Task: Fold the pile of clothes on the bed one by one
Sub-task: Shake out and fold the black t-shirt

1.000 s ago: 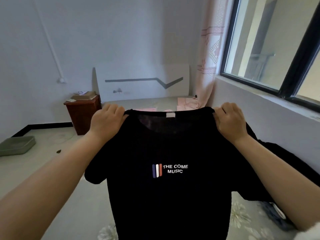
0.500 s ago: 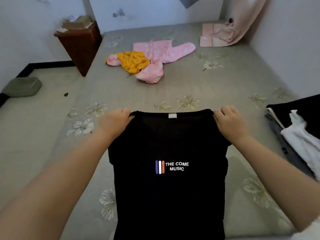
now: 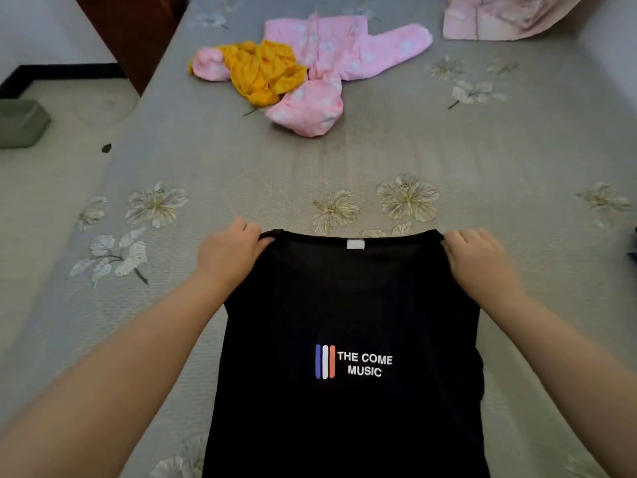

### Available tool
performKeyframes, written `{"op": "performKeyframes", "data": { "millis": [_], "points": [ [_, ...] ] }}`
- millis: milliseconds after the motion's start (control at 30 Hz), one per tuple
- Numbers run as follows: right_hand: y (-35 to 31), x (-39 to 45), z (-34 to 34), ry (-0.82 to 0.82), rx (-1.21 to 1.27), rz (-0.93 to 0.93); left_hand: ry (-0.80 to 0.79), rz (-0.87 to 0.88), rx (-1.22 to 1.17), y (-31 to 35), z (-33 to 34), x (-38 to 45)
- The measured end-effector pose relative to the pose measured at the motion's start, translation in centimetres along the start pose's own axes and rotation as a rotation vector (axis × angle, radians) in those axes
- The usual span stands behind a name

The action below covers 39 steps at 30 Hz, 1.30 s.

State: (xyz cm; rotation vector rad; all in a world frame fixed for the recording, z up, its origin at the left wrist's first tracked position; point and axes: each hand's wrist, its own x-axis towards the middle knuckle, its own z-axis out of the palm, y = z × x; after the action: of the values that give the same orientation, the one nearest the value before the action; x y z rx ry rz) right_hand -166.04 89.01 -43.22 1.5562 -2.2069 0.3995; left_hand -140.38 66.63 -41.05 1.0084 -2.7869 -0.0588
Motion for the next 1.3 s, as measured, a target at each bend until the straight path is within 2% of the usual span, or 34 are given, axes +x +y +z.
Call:
{"op": "performKeyframes", "data": {
  "millis": [167, 267, 333, 400, 467, 533, 633, 700, 833, 933, 1033, 1100, 1167, 1233, 1300],
  "points": [
    [1.4, 4.8, 4.3, -0.045, -0.057, 0.071, 0.012, -0.041, 0.062, -1.8, 3.4, 6.2],
    [1.7, 7.8, 8.0, -0.053, -0.093, 0.193, 0.053, -0.122, -0.101, -1.9, 6.0, 10.3],
    [1.3, 8.5, 10.6, -0.185, -0.115, 0.394, -0.021, -0.218, -0.302, -1.8, 8.4, 11.7],
    [0.4, 7.4, 12.6, -0.352, -0.105, 0.527, -0.157, -0.28, -0.295, -2.4, 11.1, 11.2],
    [-1.3, 5.1, 13.7, -0.415, -0.057, 0.475, -0.228, -0.315, -0.171, -3.8, 13.2, 9.1],
    [-3.6, 2.6, 14.3, -0.403, -0.002, 0.368, -0.217, -0.381, -0.117, -5.8, 14.7, 6.8],
    [-7.5, 0.7, 14.9, -0.478, 0.092, 0.31, -0.259, -0.586, -0.221, -8.8, 15.6, 5.0],
    [-9.9, 0.8, 15.8, -0.512, 0.137, 0.247, -0.337, -0.598, -0.272, -10.0, 15.9, 4.7],
    [-13.8, 3.1, 18.1, -0.546, 0.255, 0.17, -0.349, -0.633, -0.568, -10.8, 15.5, 5.1],
    [-15.6, 5.4, 20.3, -0.587, 0.293, 0.165, -0.301, -0.738, -0.932, -11.5, 14.6, 5.3],
    [-16.4, 7.5, 22.2, -0.62, 0.286, 0.172, -0.403, -0.76, -1.136, -12.6, 14.0, 5.5],
    [-16.7, 8.3, 23.2, -0.657, 0.261, 0.154, -0.454, -0.749, -1.11, -13.4, 13.9, 5.8],
    [-16.8, 8.3, 24.0, -0.664, 0.236, 0.132, -0.432, -0.755, -0.964, -14.0, 14.2, 6.1],
    [-16.9, 8.1, 24.4, -0.618, 0.235, 0.144, -0.297, -0.717, -0.624, -14.8, 14.3, 6.2],
    [-16.9, 8.0, 24.6, -0.588, 0.24, 0.154, -0.127, -0.688, -0.398, -15.5, 14.2, 6.1]
  ]
}}
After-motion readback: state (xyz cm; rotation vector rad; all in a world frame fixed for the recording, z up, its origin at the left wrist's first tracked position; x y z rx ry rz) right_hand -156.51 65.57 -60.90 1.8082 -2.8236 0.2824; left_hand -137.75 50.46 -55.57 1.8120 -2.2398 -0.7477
